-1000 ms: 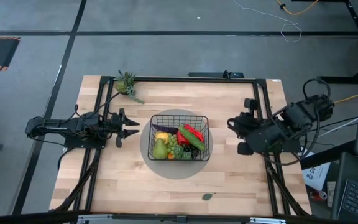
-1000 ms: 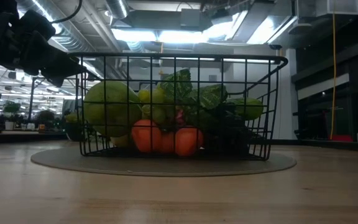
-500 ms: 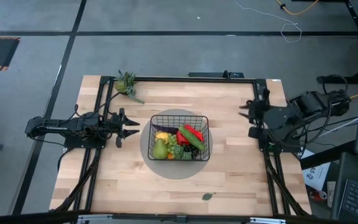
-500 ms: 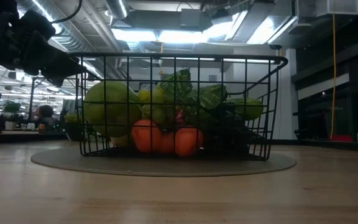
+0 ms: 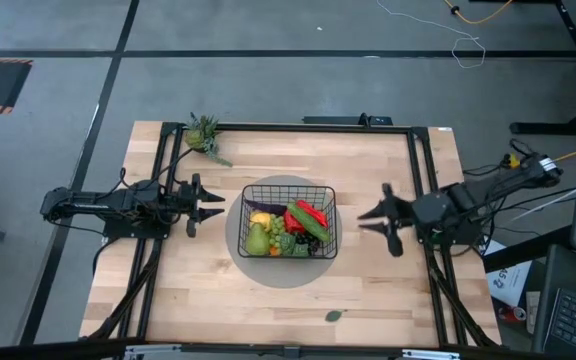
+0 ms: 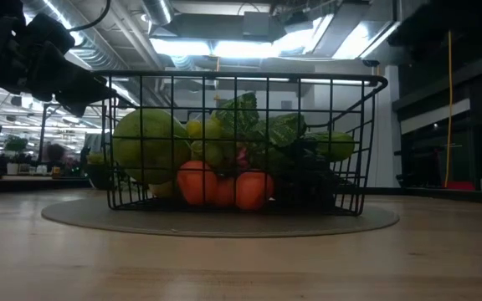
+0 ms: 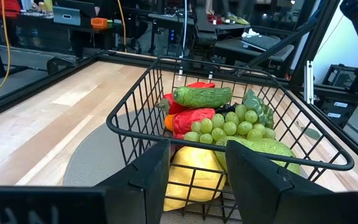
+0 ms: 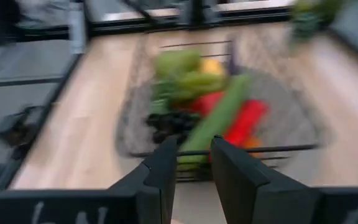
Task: Build produce basket
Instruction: Return to Home Position
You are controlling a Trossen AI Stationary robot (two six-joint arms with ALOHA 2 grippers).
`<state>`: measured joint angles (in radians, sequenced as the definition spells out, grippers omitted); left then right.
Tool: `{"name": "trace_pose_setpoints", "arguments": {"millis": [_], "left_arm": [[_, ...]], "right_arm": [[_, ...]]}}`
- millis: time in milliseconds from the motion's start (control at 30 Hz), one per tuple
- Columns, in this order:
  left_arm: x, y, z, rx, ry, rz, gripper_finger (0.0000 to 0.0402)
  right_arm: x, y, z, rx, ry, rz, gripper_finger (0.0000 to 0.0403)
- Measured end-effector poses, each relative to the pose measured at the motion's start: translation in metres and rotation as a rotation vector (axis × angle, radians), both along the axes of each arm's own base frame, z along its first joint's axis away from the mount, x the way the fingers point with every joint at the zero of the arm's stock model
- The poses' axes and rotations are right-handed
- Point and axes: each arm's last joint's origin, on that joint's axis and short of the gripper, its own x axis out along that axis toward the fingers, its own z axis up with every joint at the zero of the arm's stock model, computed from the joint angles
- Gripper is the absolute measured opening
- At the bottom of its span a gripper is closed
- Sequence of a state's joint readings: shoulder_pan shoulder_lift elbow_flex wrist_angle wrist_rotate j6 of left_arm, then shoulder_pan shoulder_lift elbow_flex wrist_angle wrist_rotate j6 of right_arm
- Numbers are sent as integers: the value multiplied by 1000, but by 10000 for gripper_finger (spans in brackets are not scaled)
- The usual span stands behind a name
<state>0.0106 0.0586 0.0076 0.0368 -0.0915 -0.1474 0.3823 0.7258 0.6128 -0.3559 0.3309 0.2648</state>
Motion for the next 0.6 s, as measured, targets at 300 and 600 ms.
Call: {"name": "trace_pose_setpoints", "arguments": {"millis": [300,600], "left_arm": [[0,0,0,0,0,0,151],[0,0,0,0,0,0,151]], "right_arm": [[-1,7,-71,135,-18,225,101],[-5,5,-91,174,9,202,101]]}}
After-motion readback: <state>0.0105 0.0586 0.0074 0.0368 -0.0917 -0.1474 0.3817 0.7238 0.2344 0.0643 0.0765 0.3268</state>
